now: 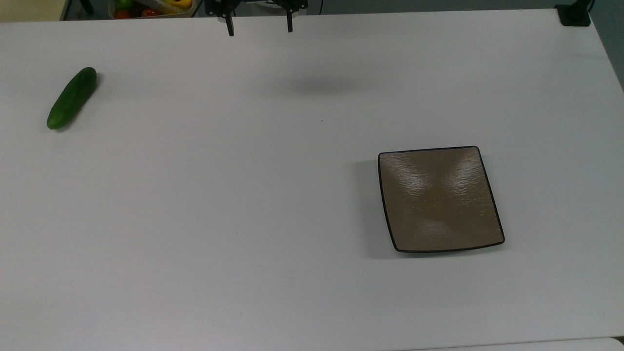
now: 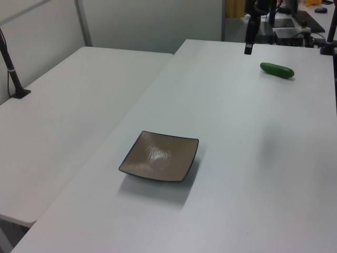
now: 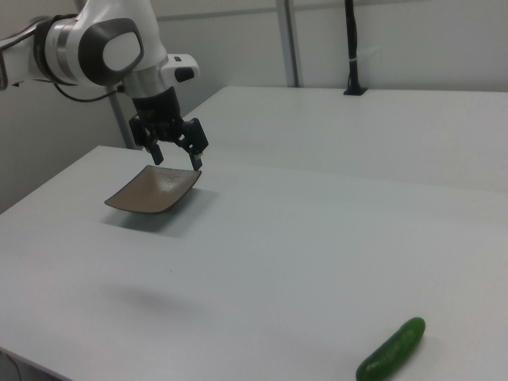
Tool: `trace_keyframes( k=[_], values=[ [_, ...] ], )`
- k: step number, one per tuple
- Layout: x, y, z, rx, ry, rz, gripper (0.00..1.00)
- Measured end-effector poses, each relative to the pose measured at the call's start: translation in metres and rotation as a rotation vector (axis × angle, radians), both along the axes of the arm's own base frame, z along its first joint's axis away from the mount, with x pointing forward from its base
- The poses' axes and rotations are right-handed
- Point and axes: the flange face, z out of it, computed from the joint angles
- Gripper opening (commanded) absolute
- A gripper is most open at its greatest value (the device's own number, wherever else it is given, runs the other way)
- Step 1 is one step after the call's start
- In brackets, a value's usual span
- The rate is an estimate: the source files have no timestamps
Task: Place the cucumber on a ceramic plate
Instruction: 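Move the open gripper over to the green cucumber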
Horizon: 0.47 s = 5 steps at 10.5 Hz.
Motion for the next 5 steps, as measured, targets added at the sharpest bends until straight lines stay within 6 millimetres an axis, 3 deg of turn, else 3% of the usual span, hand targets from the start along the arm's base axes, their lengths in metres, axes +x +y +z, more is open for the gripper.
trace_keyframes(
  k=[5],
  values=[
    [-0.0014, -0.0003, 0.0032, 0.0, -0.006, 0.0, 1.0]
  ],
)
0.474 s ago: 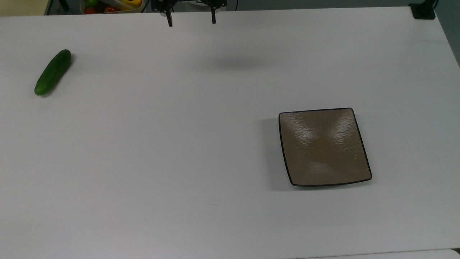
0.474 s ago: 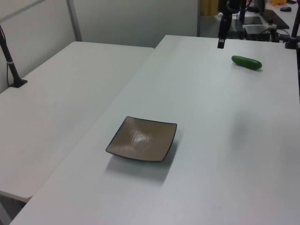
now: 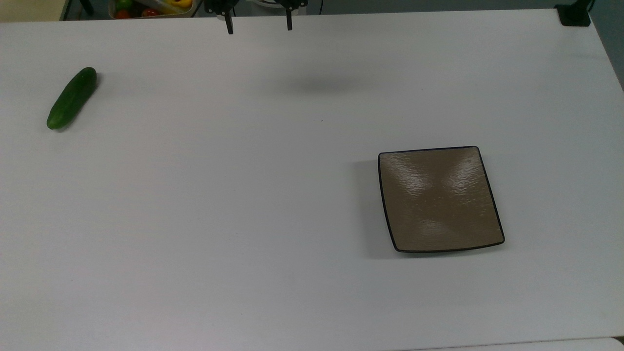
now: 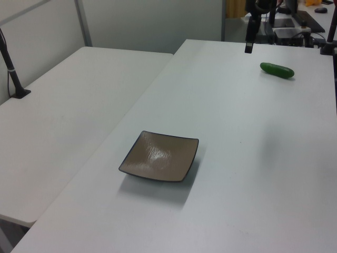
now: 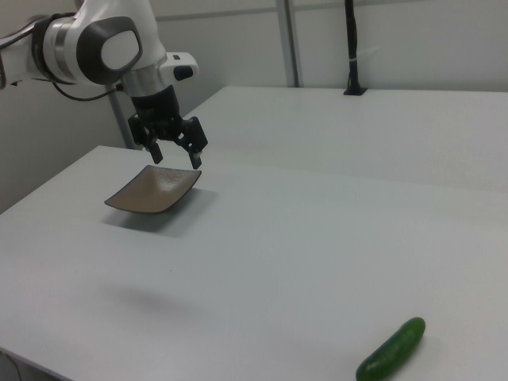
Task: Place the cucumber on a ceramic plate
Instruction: 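Move the open gripper over to the green cucumber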
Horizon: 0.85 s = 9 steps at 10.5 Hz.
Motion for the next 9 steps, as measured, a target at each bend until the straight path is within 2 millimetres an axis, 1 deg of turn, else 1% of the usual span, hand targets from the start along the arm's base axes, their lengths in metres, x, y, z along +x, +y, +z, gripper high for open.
trace_keyframes(
  k=[6, 7, 8, 9],
  values=[
    [0.0, -0.005, -0.001, 0.0, 0.001, -0.008, 1.0],
    [0.001, -0.01, -0.001, -0.002, 0.002, 0.001, 1.0],
    [0.001, -0.021, -0.002, -0.009, 0.002, 0.039, 1.0],
    [0.002, -0.039, -0.003, -0.016, 0.003, 0.071, 1.0]
  ],
)
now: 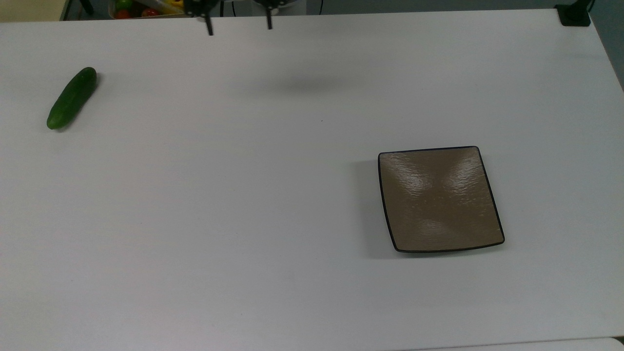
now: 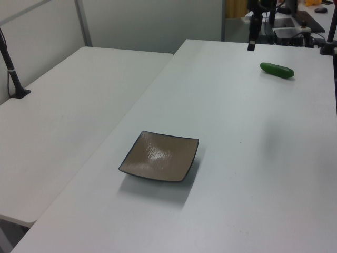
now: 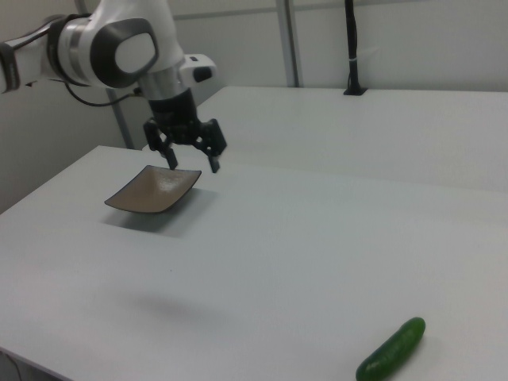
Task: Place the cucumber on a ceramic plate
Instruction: 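Move the open gripper over to the green cucumber, then lower the gripper onto the cucumber and close it around the middle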
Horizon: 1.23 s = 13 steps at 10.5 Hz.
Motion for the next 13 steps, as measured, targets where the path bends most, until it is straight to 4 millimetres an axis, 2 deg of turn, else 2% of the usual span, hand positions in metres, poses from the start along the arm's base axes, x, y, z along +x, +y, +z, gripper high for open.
trace_keyframes(
  k=[3, 6, 8, 11, 13],
  values=[
    [-0.002, -0.065, -0.004, -0.008, 0.006, 0.007, 1.0],
    [-0.011, -0.127, -0.004, -0.057, 0.015, -0.078, 1.0],
    [-0.015, -0.174, -0.013, -0.09, 0.016, -0.149, 1.0],
    [-0.007, -0.245, -0.052, -0.115, -0.014, -0.259, 1.0],
    [-0.01, -0.294, -0.079, -0.135, -0.026, -0.335, 1.0]
  ],
)
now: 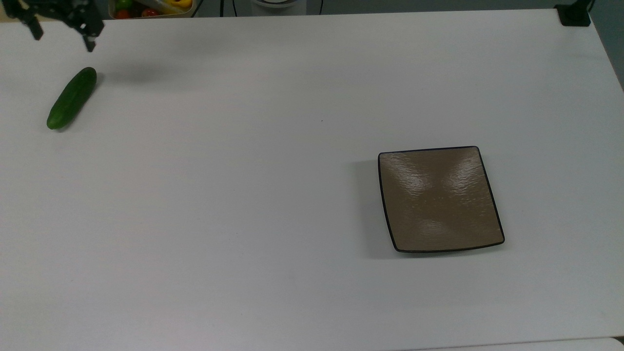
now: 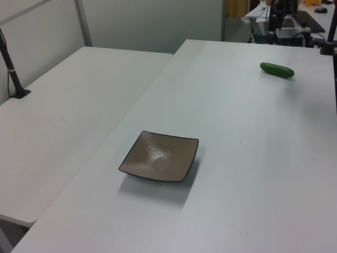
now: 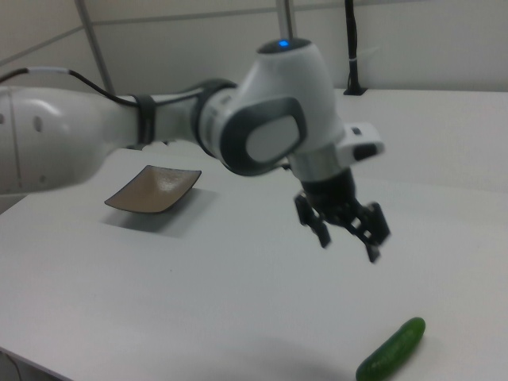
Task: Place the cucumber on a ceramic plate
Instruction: 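Lower the gripper onto the cucumber and close it around the middle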
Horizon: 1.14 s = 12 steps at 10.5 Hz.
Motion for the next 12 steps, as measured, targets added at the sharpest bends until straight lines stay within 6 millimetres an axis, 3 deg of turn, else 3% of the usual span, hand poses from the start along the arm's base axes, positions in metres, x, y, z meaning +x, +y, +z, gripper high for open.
trace_keyframes(
  k=[2, 6, 9, 12],
  values=[
    [-0.003, -0.038, -0.032, -0.017, 0.003, -0.055, 1.0],
    [-0.01, -0.092, -0.117, -0.017, 0.064, -0.128, 1.0],
    [-0.012, -0.102, -0.156, 0.001, 0.103, -0.145, 1.0],
    [-0.008, -0.102, -0.174, 0.023, 0.032, -0.175, 1.0]
  ],
)
